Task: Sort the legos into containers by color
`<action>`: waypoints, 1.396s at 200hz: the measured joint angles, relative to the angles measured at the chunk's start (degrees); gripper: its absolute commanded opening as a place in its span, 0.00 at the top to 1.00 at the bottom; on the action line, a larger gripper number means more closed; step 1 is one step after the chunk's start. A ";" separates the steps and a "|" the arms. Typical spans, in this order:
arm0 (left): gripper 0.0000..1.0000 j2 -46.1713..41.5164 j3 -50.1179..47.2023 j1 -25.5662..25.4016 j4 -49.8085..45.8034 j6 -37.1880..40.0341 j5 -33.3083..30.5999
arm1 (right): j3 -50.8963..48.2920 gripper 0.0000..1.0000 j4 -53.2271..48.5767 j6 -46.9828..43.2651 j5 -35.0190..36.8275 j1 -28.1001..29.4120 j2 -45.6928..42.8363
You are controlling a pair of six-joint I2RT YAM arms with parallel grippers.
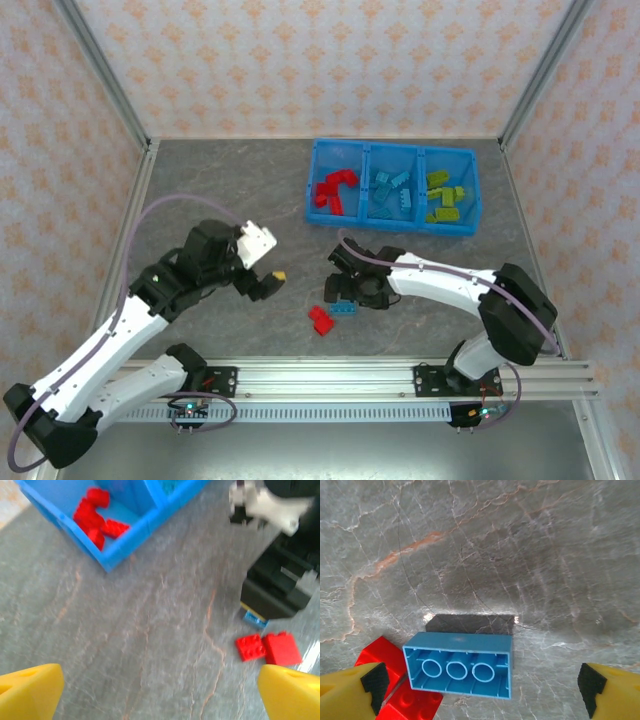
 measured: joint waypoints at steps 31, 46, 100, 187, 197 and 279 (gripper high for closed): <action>0.00 -1.84 -4.02 0.00 2.01 3.61 -0.04 | 0.39 0.02 0.44 0.00 -0.98 0.63 4.02; 0.00 -2.29 -4.04 0.00 3.65 4.66 -0.02 | 1.40 0.06 1.25 0.46 -1.46 1.09 5.62; 0.00 -3.91 -4.48 0.00 5.16 6.62 0.02 | 2.12 0.27 0.33 1.51 -0.66 1.68 8.15; 0.00 -3.91 -4.70 0.00 5.27 6.78 0.17 | 2.01 0.42 -0.42 1.88 2.32 1.64 4.92; 0.00 -3.91 -4.70 0.00 5.29 6.78 0.57 | 2.03 0.43 -0.46 1.70 3.56 1.29 2.32; 0.00 -2.89 -4.70 0.00 5.29 7.17 3.63 | 18.05 0.43 3.02 -10.14 12.52 -26.47 -1.70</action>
